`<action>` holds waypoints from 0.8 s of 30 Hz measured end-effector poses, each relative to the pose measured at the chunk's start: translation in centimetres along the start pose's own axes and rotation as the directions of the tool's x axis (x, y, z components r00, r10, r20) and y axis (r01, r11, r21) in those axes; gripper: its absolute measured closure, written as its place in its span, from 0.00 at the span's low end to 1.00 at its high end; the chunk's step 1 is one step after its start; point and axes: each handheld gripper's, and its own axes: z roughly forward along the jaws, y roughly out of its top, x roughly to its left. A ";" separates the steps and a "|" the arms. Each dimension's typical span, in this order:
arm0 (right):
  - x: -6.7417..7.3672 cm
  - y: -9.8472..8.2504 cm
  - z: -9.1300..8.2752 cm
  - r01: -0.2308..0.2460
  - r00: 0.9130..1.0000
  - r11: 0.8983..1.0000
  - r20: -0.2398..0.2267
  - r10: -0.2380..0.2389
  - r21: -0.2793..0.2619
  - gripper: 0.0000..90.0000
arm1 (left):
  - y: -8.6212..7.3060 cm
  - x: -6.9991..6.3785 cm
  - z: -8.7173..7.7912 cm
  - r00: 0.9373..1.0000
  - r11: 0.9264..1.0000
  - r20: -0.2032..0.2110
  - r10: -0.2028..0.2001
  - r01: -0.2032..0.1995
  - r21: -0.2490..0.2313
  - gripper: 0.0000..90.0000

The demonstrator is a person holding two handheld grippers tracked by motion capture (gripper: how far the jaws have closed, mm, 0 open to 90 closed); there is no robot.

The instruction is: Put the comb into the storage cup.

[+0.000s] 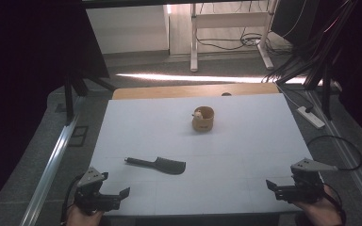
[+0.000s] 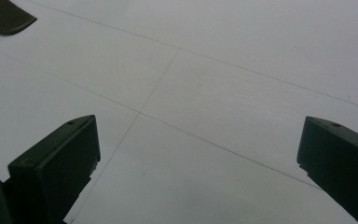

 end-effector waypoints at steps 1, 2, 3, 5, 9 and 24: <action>0.0 0.0 0.0 0.007 1.000 1.000 -0.002 -0.007 0.000 0.00 | 0.0 0.0 0.0 1.000 1.000 0.000 -0.006 0.006 -0.004 0.02; 0.1 0.0 0.0 0.014 1.000 1.000 -0.003 -0.014 -0.004 0.00 | -0.1 0.0 0.0 1.000 1.000 0.002 -0.009 0.009 -0.005 0.02; 0.1 0.0 0.0 0.018 1.000 1.000 -0.004 -0.018 -0.006 0.00 | -0.1 0.1 -0.1 1.000 1.000 0.002 -0.010 0.010 -0.004 0.02; 0.2 0.0 -0.1 0.024 1.000 1.000 -0.005 -0.024 -0.010 0.00 | -0.1 0.1 -0.1 1.000 1.000 0.002 -0.013 0.013 -0.006 0.02; 0.2 0.0 0.0 0.023 1.000 1.000 -0.011 -0.023 -0.011 0.00 | -0.1 0.1 -0.1 1.000 1.000 0.003 -0.023 0.023 -0.008 0.02; 0.2 0.0 -0.1 0.038 0.999 0.999 -0.029 -0.038 -0.017 0.00 | -0.1 0.4 -0.1 0.999 0.999 0.015 -0.040 0.040 0.001 0.01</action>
